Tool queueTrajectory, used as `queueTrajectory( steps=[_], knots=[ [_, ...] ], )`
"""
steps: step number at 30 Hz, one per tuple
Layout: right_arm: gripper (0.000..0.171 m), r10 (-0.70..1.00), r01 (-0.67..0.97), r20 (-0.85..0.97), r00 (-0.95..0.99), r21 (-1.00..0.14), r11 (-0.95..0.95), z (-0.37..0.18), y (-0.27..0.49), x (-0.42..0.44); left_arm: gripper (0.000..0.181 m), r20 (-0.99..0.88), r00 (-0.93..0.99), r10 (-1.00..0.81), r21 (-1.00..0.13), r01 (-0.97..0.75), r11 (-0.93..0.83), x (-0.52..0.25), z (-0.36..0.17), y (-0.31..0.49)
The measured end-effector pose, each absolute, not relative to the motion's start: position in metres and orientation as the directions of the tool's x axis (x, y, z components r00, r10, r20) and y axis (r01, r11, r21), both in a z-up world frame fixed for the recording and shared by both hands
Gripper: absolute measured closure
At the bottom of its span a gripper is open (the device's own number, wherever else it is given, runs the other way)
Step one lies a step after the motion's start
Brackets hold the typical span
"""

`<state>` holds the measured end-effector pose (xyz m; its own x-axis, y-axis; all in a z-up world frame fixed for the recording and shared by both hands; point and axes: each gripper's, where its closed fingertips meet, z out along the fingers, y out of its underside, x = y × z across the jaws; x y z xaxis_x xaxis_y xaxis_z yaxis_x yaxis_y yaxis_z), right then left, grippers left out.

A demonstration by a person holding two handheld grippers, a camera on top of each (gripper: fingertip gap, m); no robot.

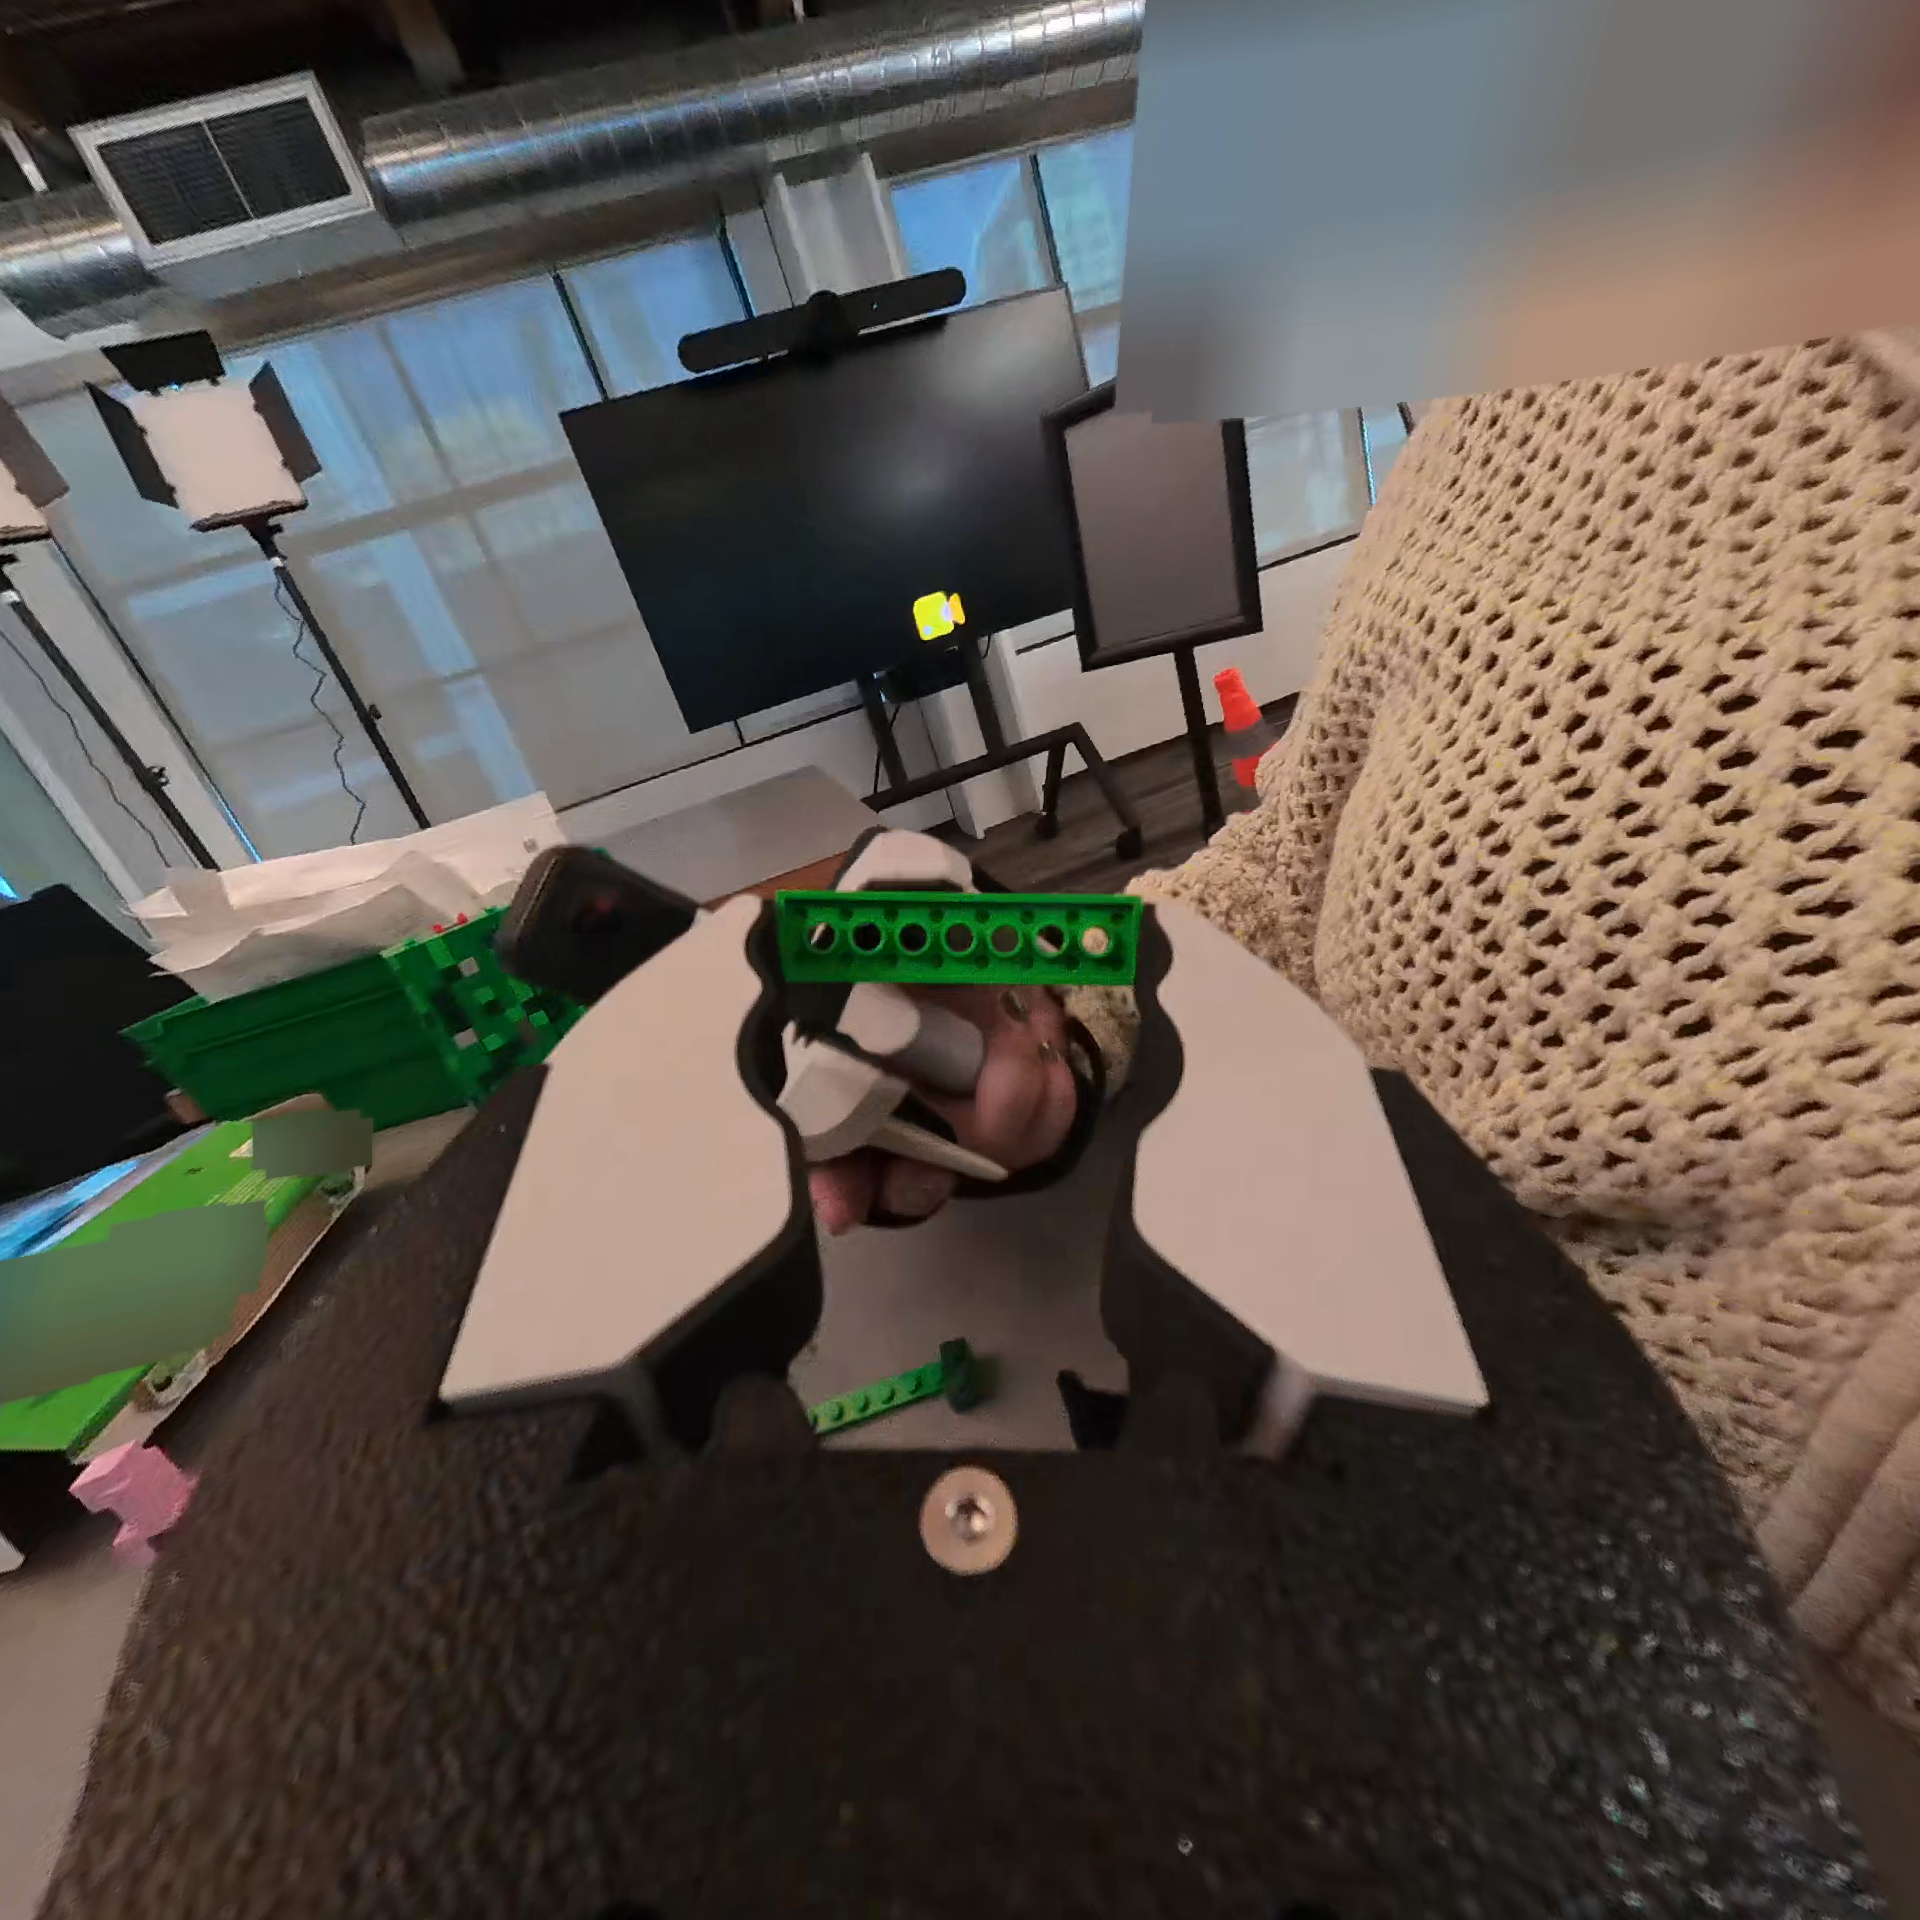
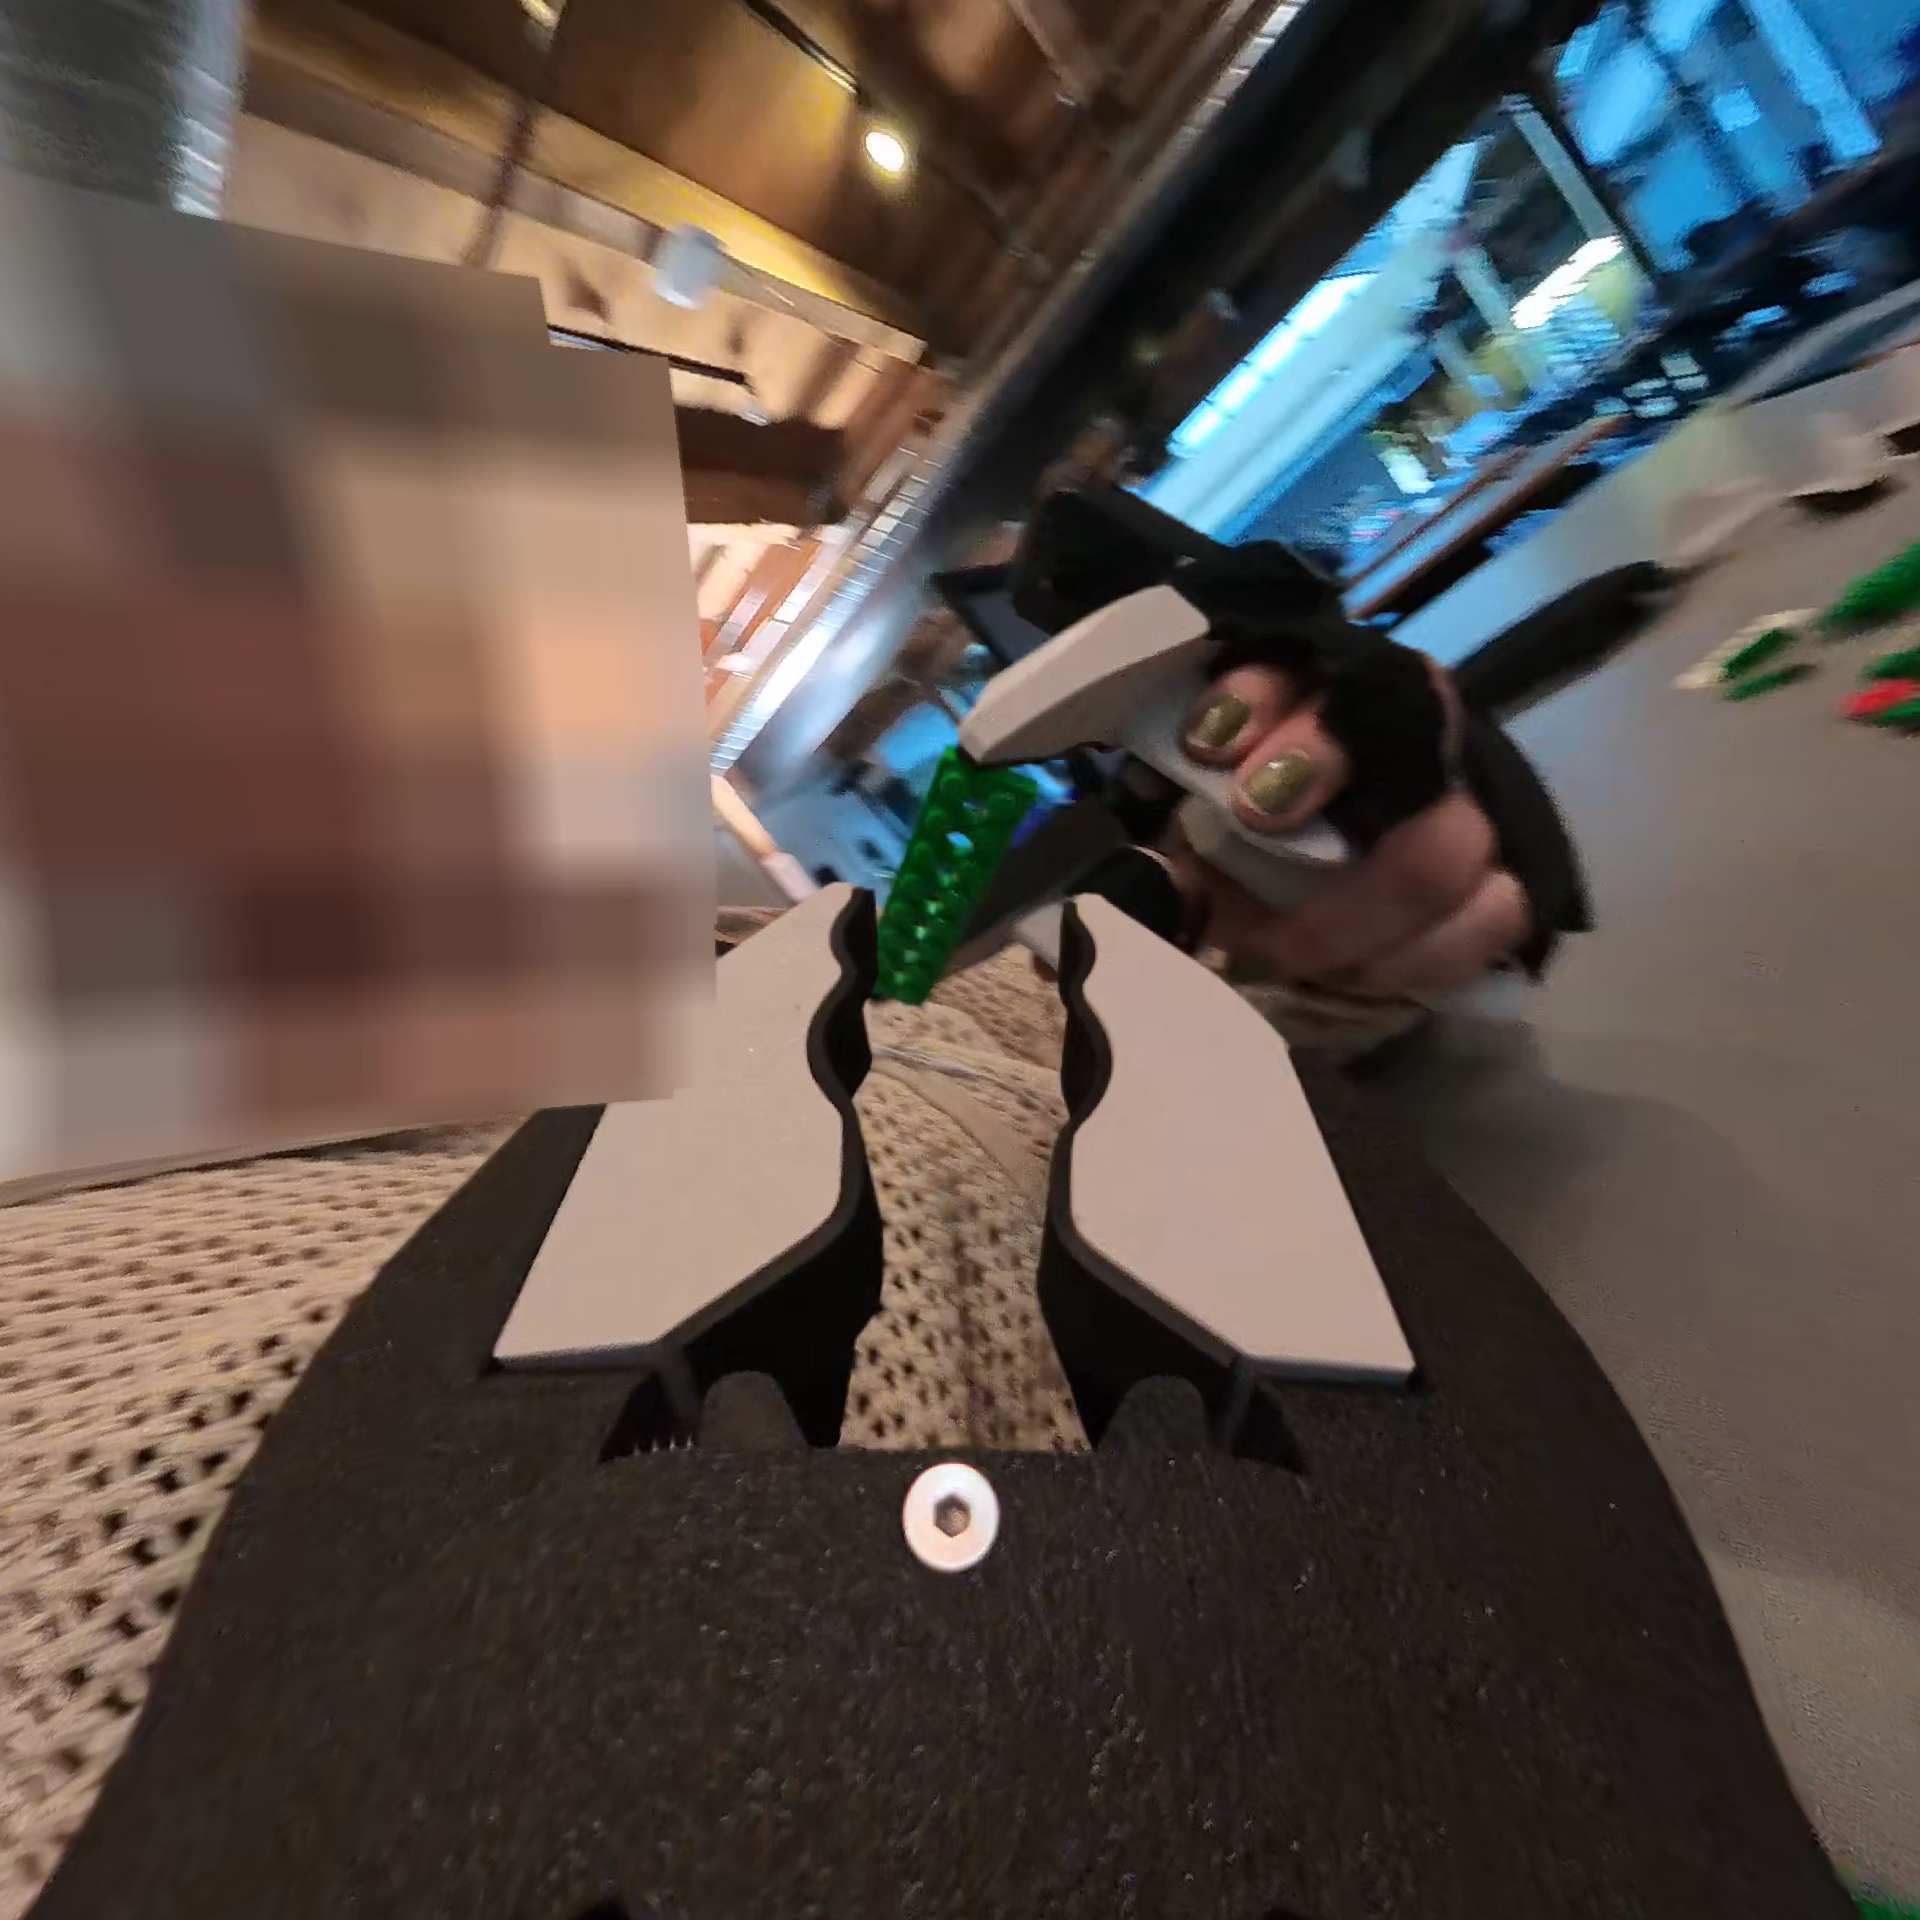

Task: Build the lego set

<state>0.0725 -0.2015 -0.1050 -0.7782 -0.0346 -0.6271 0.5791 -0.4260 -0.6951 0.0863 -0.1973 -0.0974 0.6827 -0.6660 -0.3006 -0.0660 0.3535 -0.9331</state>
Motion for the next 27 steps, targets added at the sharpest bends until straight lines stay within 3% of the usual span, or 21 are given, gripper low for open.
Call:
queueTrajectory(
  steps=[4,11,21,27],
  knots=[
    [0.146,-0.210,0.635,-0.618,-0.758,-0.624,-0.456,-0.095,-0.207,0.076,0.116,-0.330,0.681,-0.654,-0.923,-0.089,0.373,0.090,-0.099,-0.198],
    [0.155,-0.095,0.626,-0.651,-0.753,-0.664,-0.410,-0.108,-0.203,0.070,0.116,-0.444,0.682,-0.582,-0.893,-0.285,0.348,0.086,-0.112,-0.192],
    [0.156,-0.158,0.651,-0.660,-0.735,-0.620,-0.439,-0.109,-0.200,0.069,0.116,-0.457,0.690,-0.561,-0.886,-0.292,0.362,0.084,-0.113,-0.191],
    [0.156,-0.028,0.619,-0.681,-0.732,-0.648,-0.443,-0.118,-0.194,0.058,0.116,-0.514,0.691,-0.508,-0.858,-0.399,0.324,0.075,-0.122,-0.185]
  ],
)
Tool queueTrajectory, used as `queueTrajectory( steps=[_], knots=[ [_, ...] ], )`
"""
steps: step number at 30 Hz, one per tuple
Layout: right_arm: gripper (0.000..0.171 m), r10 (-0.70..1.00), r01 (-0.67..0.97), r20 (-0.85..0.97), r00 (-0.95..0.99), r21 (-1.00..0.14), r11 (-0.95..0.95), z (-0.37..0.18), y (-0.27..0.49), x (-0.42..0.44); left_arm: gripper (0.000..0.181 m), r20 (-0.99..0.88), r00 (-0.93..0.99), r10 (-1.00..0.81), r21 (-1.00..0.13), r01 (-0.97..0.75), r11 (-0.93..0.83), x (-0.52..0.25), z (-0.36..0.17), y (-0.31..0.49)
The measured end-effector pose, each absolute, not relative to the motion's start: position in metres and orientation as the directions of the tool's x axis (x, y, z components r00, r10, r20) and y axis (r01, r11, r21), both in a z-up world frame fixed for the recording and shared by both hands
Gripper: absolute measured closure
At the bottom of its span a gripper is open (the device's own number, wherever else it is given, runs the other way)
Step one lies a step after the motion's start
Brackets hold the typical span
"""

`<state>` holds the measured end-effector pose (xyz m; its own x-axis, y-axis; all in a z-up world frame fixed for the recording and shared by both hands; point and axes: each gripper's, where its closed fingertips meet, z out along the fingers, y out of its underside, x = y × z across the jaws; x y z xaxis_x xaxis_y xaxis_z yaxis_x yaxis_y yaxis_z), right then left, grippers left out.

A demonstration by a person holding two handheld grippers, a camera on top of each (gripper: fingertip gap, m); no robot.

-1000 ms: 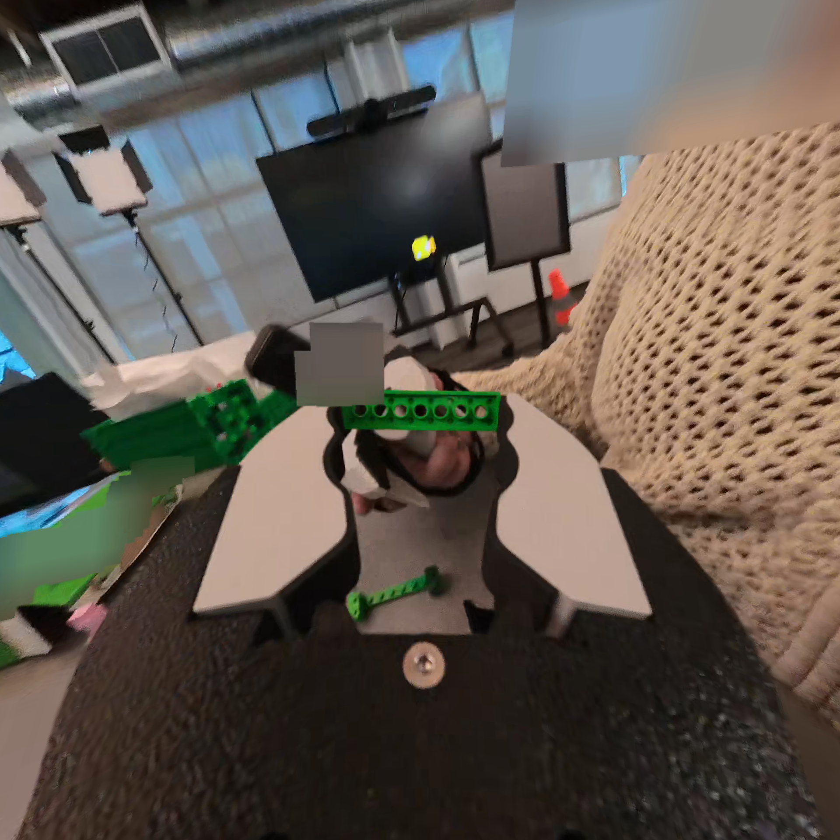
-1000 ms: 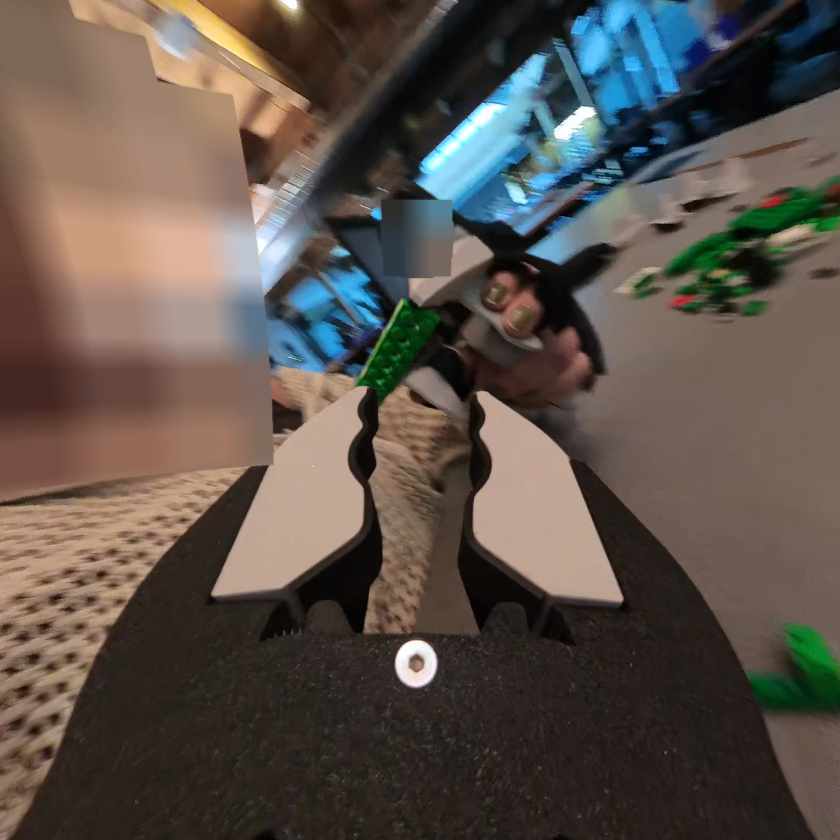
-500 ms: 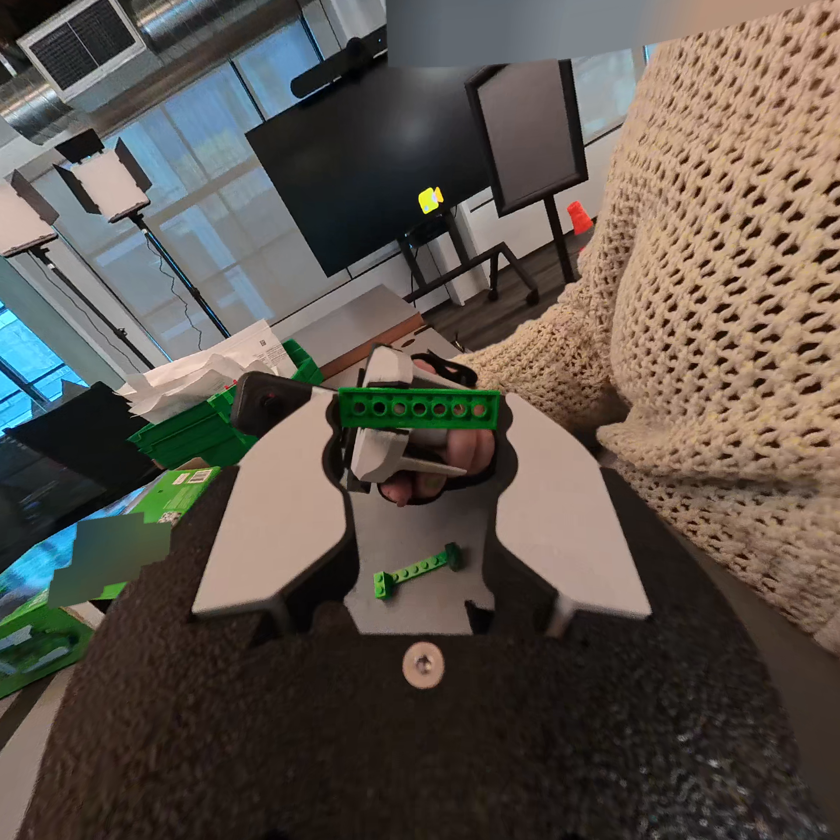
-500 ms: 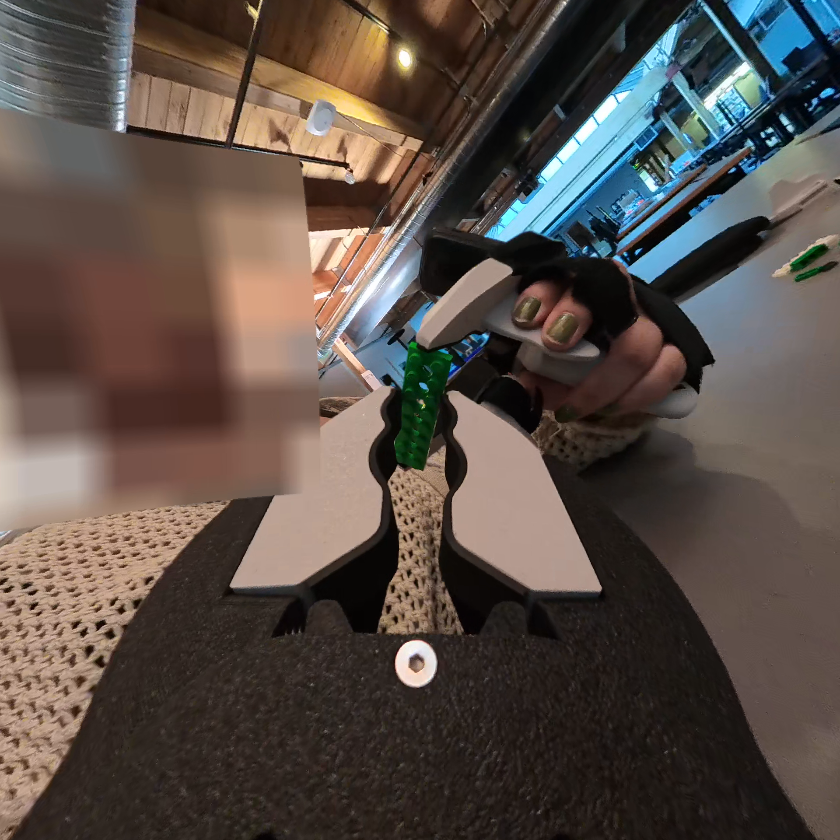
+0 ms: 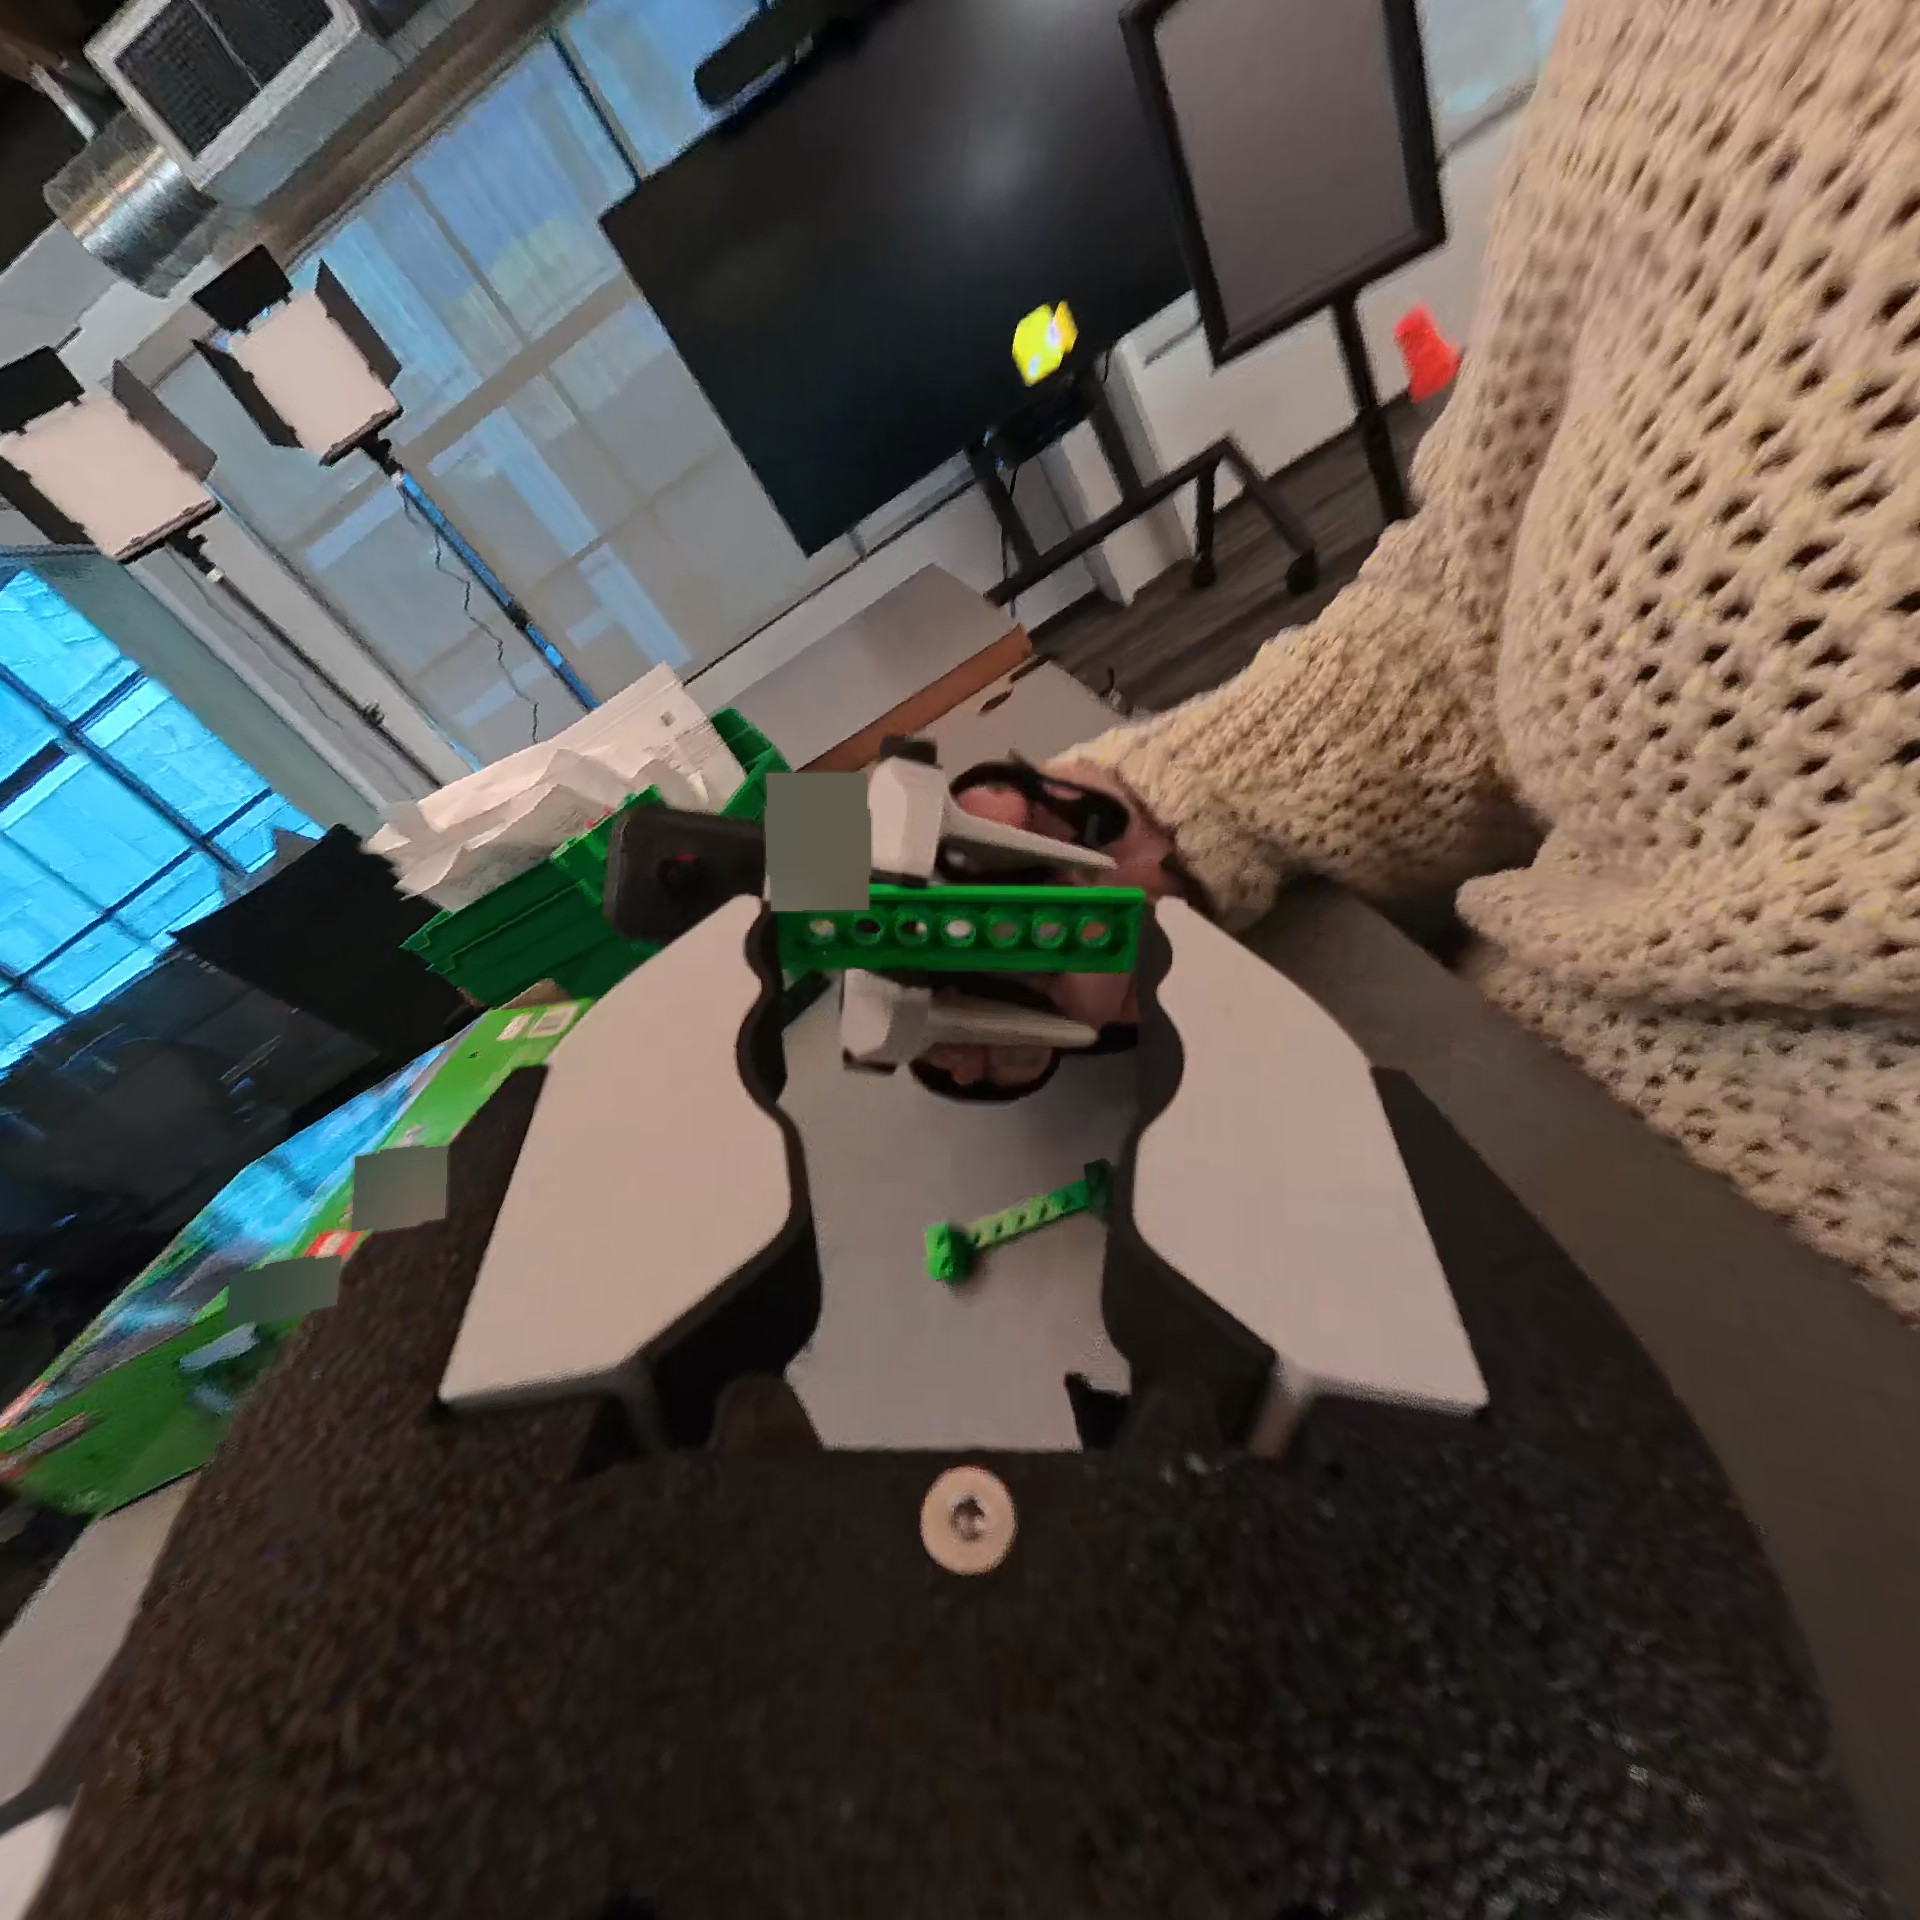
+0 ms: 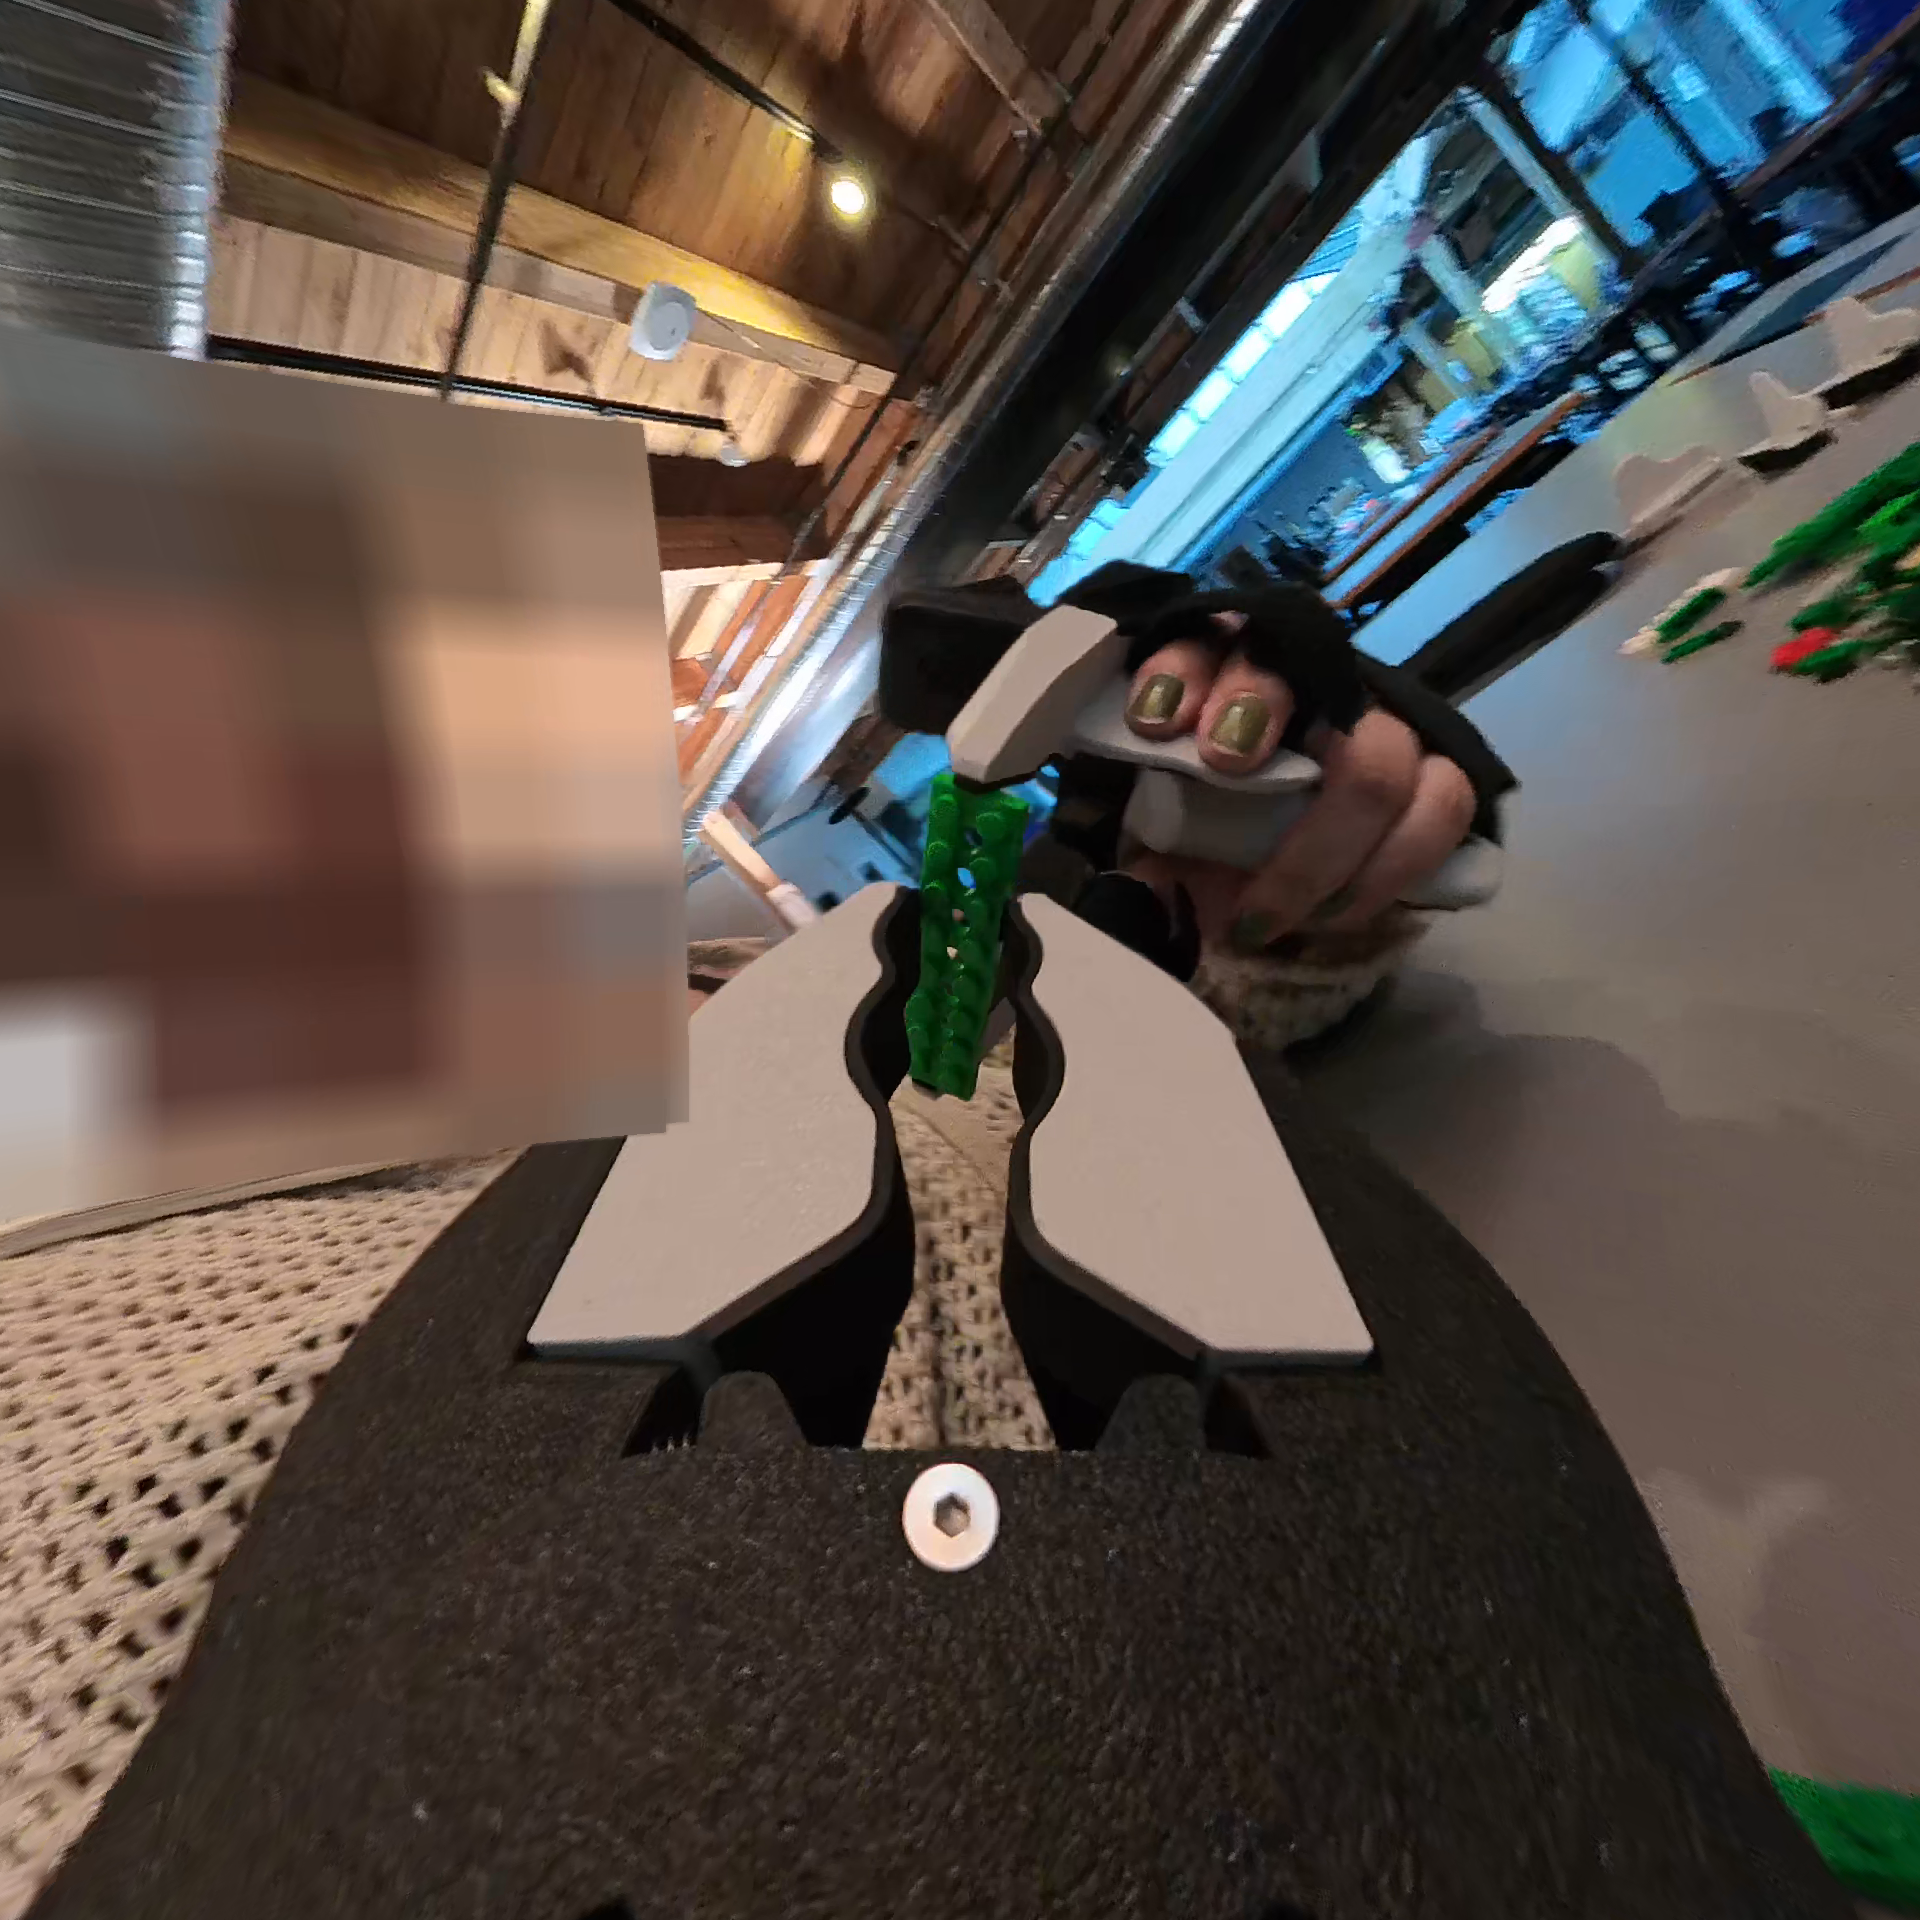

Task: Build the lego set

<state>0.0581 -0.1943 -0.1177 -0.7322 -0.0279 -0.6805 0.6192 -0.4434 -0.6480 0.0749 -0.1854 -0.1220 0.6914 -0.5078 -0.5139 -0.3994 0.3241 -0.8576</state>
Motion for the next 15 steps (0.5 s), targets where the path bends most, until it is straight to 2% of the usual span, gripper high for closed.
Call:
queueTrajectory(
  steps=[4,8,11,15],
  knots=[
    [0.156,0.211,0.550,-0.678,-0.704,-0.709,-0.442,-0.132,-0.180,0.041,0.113,-0.636,0.659,-0.400,-0.766,-0.600,0.230,0.059,-0.138,-0.175],
    [0.156,0.381,0.509,-0.644,-0.663,-0.761,-0.401,-0.142,-0.171,0.032,0.108,-0.698,0.636,-0.329,-0.701,-0.701,0.131,0.045,-0.151,-0.165],
    [0.156,0.453,0.522,-0.633,-0.628,-0.774,-0.358,-0.151,-0.168,0.029,0.095,-0.751,0.594,-0.288,-0.637,-0.767,0.079,0.037,-0.157,-0.161],
    [0.156,0.549,0.535,-0.598,-0.585,-0.792,-0.293,-0.164,-0.167,0.025,0.094,-0.802,0.521,-0.292,-0.553,-0.833,0.033,0.034,-0.167,-0.160]
  ],
)
